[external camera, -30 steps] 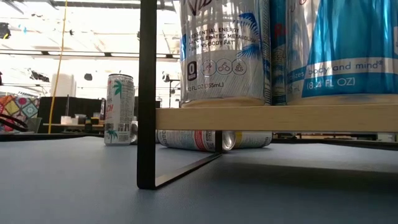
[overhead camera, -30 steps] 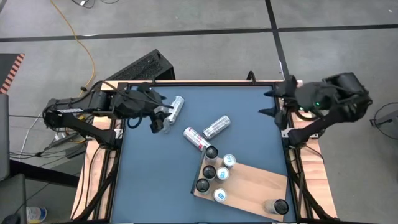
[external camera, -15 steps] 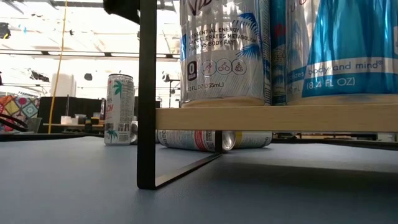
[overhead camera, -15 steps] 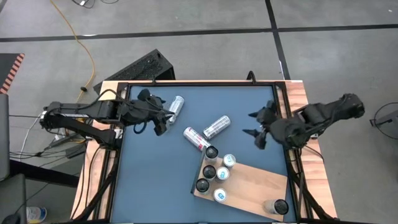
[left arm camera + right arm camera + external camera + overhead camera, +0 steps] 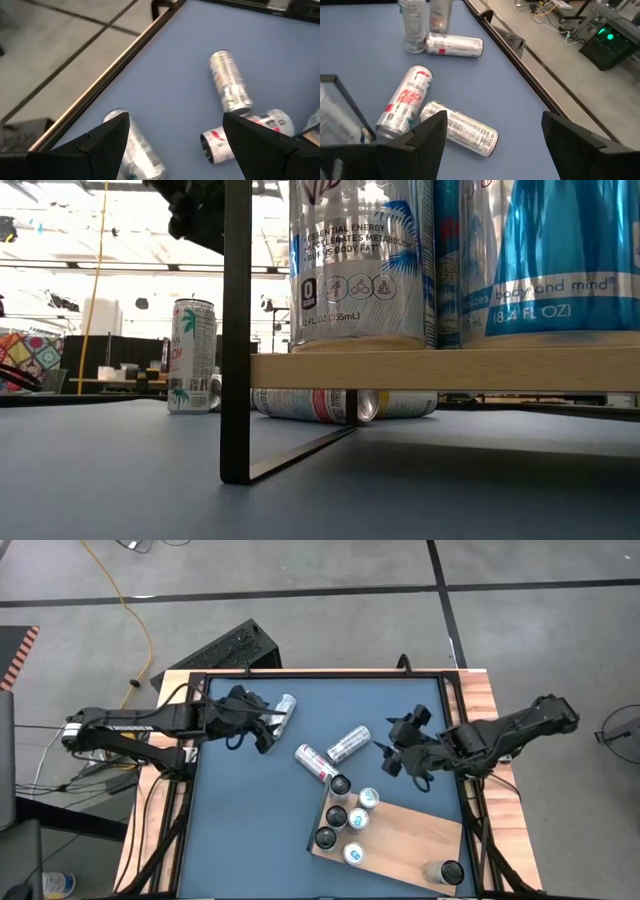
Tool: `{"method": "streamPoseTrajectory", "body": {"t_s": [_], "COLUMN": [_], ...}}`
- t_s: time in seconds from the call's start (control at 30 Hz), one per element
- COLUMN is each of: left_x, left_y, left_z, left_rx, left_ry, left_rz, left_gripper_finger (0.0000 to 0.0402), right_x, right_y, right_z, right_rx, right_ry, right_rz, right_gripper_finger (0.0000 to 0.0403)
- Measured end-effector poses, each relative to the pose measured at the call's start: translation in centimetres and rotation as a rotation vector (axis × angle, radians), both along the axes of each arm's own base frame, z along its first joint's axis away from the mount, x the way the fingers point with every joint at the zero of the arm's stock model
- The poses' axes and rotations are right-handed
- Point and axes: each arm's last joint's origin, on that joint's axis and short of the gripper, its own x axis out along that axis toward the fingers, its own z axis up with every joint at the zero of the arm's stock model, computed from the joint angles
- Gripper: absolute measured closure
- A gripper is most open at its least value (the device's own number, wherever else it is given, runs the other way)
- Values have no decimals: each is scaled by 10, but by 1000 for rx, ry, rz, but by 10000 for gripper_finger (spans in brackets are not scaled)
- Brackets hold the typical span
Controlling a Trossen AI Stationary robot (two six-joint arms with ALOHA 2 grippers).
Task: Place canned beverage on shelf
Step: Put the left white yellow soda can on the shelf
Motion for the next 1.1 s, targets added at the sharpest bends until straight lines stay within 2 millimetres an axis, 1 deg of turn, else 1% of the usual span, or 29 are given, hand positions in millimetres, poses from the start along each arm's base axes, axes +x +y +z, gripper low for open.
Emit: {"method": "streamPoseTrajectory", "body": {"t_s": [0.13, 0.2, 0.27, 0.37, 0.43, 0.6, 0.7, 0.87, 1.0, 1.1], "left_x": [5, 11, 13, 21, 24, 32, 34, 35, 35, 36], "left_y": [2, 3, 4, 7, 7, 8, 8, 8, 8, 6], "left_z": [-5, -5, -6, -7, -12, -17, -21, -21, -21, -22], "left_rx": [12, 9, 8, 24, 21, 7, 4, 4, 8, 21], "left_ry": [-26, -60, -63, -88, -69, -68, -45, -52, -42, -17], "left_rz": [-86, -117, -124, -122, -118, -114, -113, -114, -119, -202], "left_gripper_finger": [93, 93, 93, 93, 93, 93, 93, 93, 93, 93], "right_x": [3, 3, 3, 4, 4, 6, 6, 7, 12, 19], "right_y": [-1, -1, -1, -4, -6, -14, -16, -19, -22, -26], "right_z": [-3, -3, -3, -3, -3, -3, -3, -3, -6, -9], "right_rx": [0, 12, 24, 36, 36, 41, 42, 44, 41, 38], "right_ry": [10, -2, -12, -21, -22, -22, -23, -25, -15, -22], "right_rz": [-9, -18, -29, -51, -61, -93, -102, -115, -135, -161], "right_gripper_finger": [97, 97, 97, 97, 97, 97, 97, 97, 97, 97]}}
